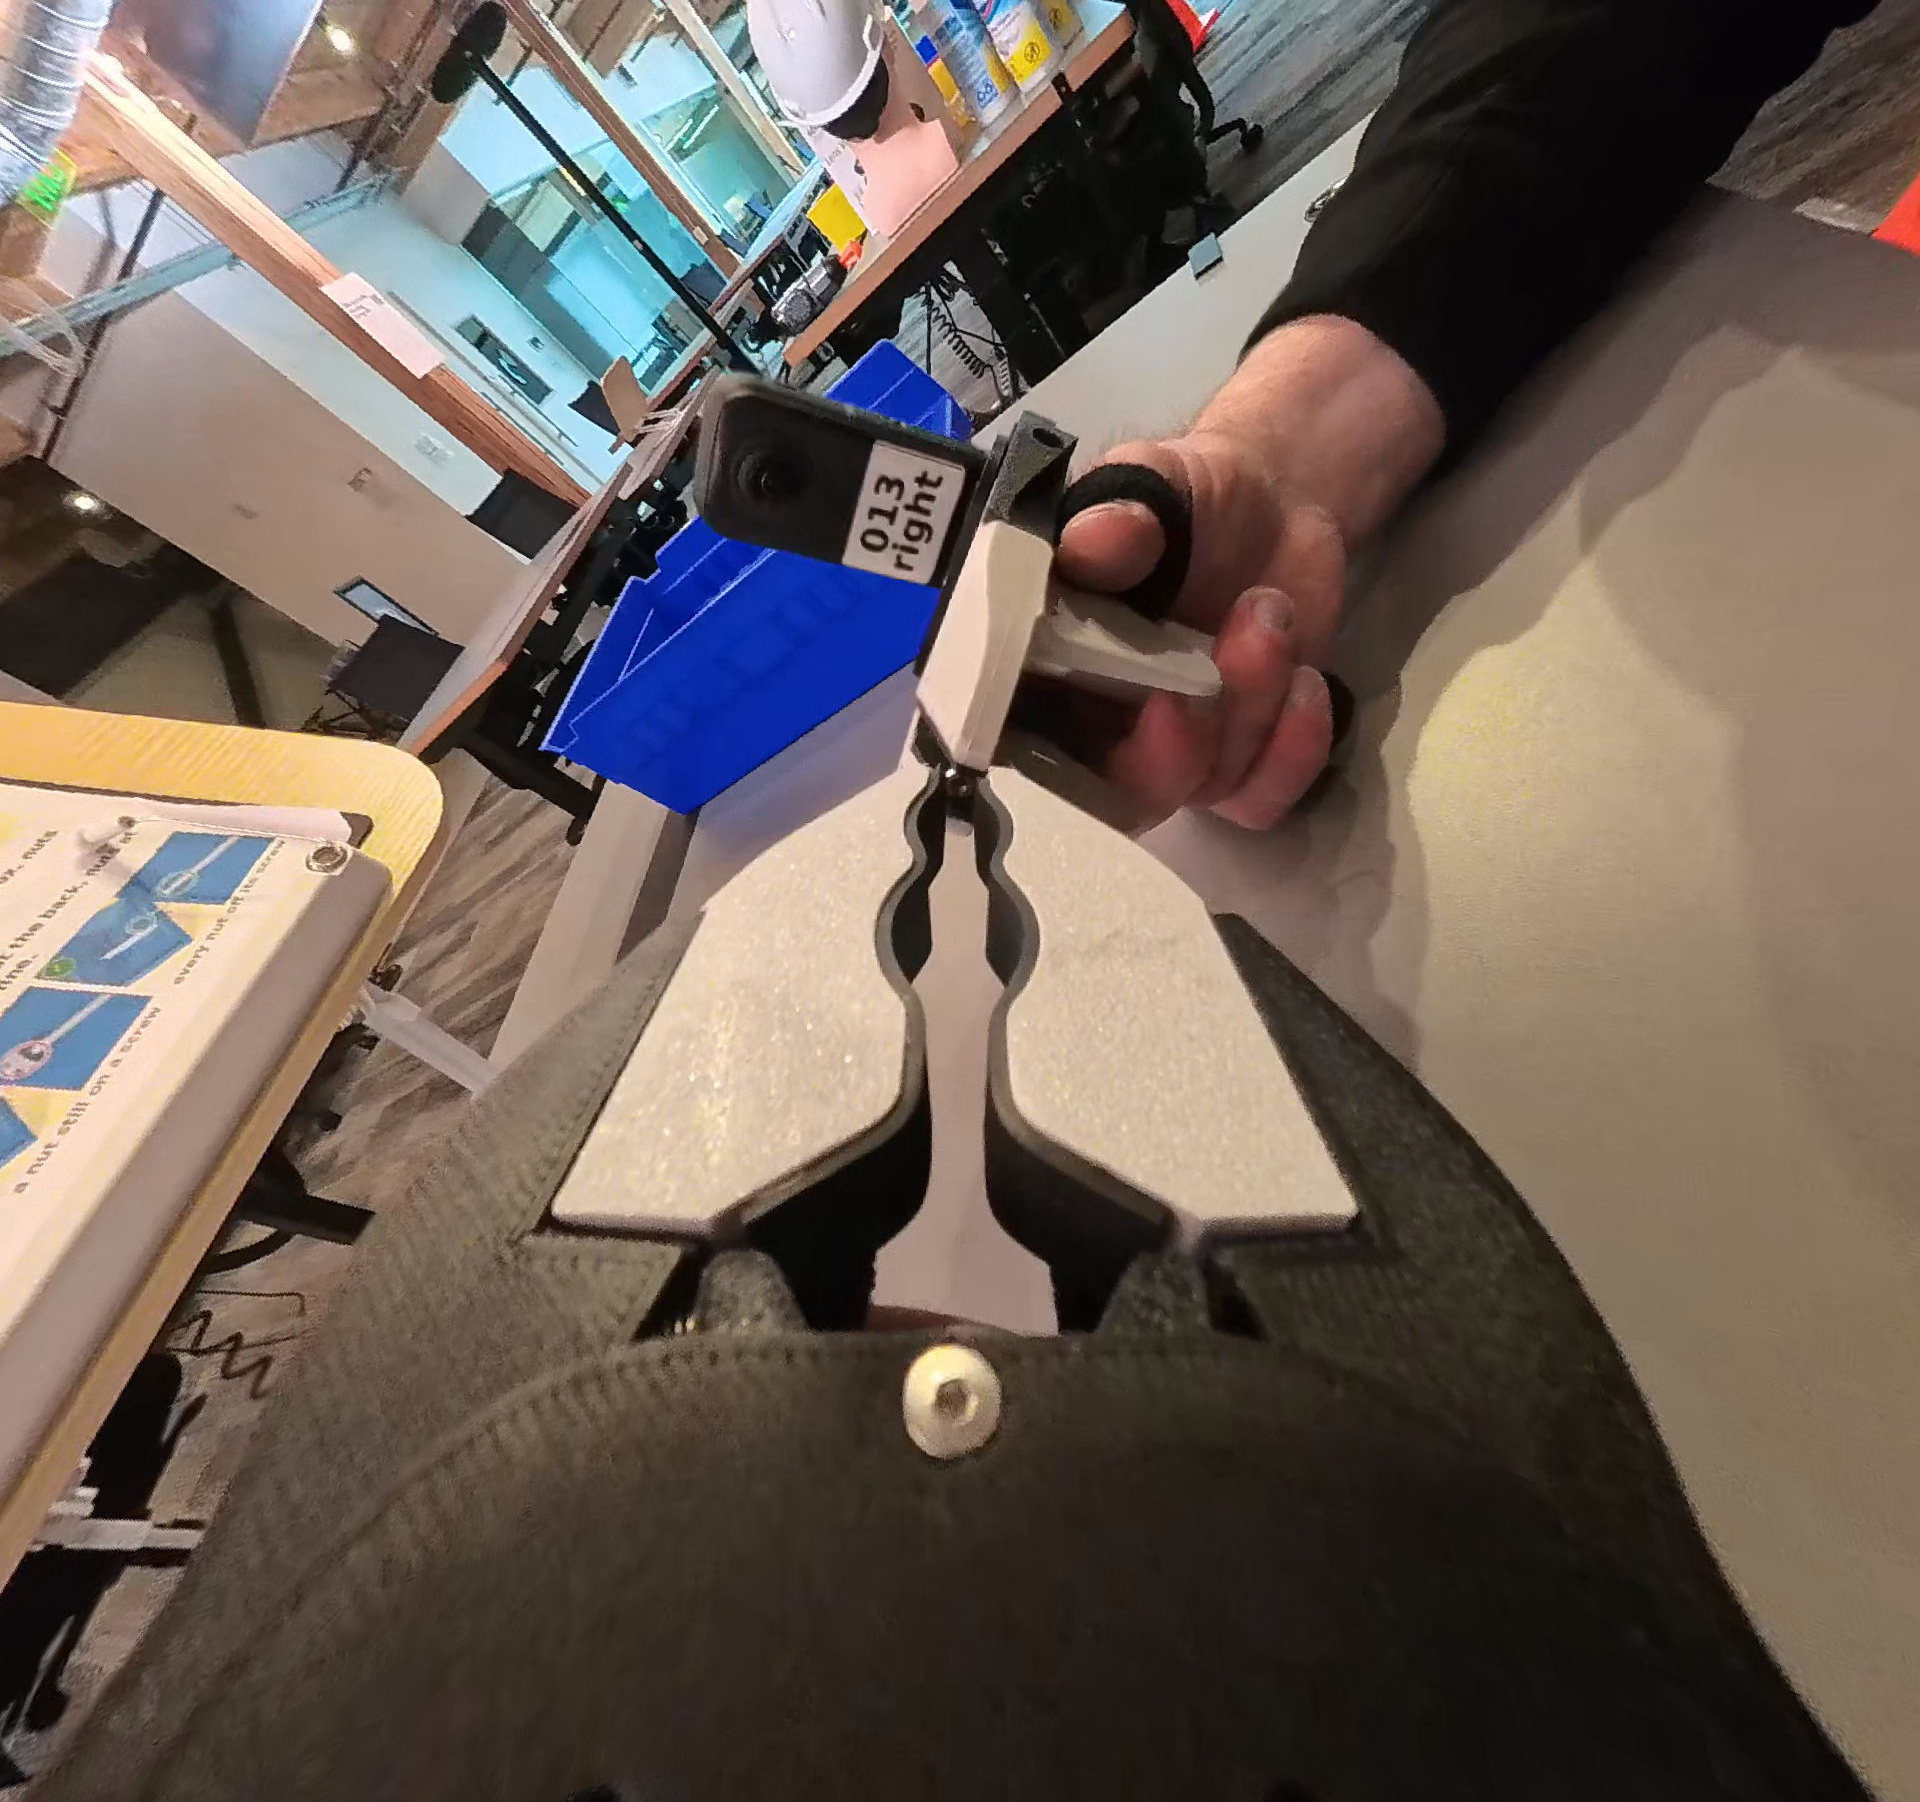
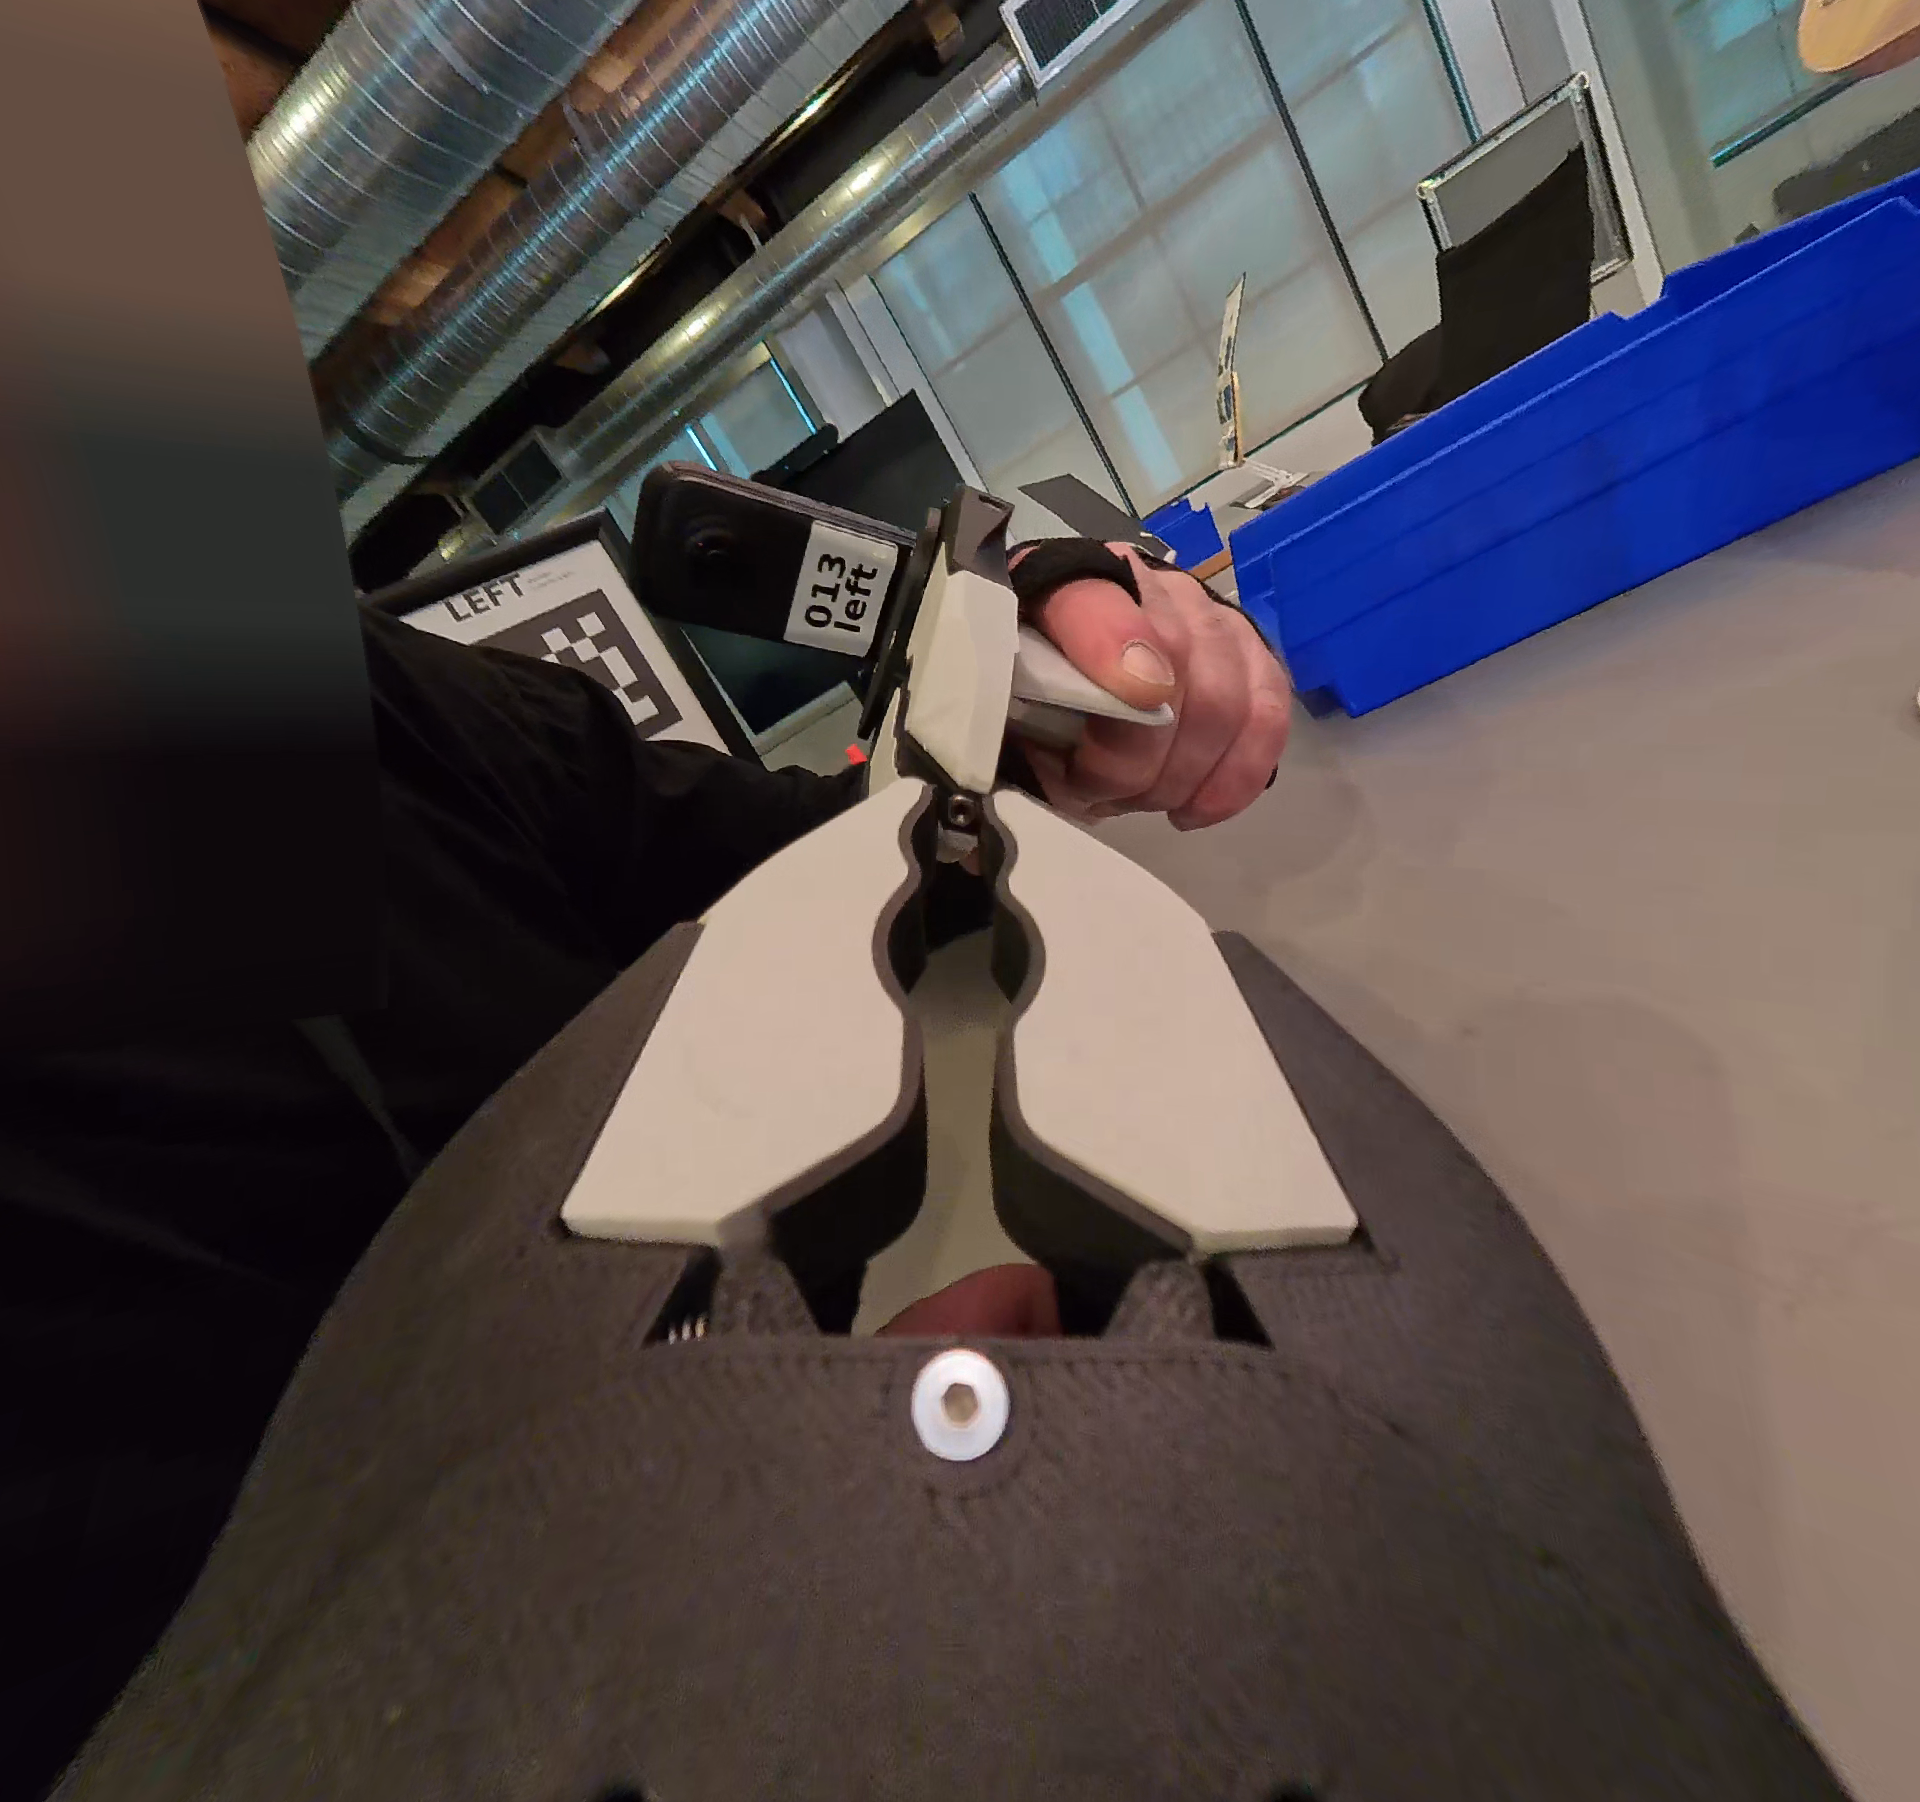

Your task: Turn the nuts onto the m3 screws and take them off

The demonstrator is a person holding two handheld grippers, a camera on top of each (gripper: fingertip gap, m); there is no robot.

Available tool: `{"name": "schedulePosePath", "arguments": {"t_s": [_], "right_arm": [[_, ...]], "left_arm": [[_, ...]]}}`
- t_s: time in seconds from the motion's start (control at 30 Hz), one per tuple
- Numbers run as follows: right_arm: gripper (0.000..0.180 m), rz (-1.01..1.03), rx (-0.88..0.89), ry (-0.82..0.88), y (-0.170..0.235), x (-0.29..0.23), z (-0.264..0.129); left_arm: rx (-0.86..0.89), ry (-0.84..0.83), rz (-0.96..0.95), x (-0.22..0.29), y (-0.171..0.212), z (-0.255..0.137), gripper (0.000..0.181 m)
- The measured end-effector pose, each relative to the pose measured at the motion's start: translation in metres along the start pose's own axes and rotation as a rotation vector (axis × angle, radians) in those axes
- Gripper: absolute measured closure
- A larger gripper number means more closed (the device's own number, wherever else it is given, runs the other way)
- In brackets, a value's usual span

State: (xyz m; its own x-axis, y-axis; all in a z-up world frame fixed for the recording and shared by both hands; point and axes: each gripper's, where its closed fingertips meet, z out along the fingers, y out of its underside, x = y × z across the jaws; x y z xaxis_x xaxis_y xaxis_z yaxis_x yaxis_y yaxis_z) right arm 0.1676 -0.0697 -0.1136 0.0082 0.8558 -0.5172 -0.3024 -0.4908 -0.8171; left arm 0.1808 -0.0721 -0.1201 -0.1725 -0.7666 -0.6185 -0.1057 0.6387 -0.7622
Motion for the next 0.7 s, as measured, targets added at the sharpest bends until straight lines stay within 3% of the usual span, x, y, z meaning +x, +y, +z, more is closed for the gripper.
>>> {"name": "schedulePosePath", "arguments": {"t_s": [0.7], "right_arm": [[0.175, 0.031, 0.088, -0.053, -0.006, -0.011, 0.000]], "left_arm": [[0.008, -0.039, 0.102, -0.002, -0.012, -0.002, 0.175]]}}
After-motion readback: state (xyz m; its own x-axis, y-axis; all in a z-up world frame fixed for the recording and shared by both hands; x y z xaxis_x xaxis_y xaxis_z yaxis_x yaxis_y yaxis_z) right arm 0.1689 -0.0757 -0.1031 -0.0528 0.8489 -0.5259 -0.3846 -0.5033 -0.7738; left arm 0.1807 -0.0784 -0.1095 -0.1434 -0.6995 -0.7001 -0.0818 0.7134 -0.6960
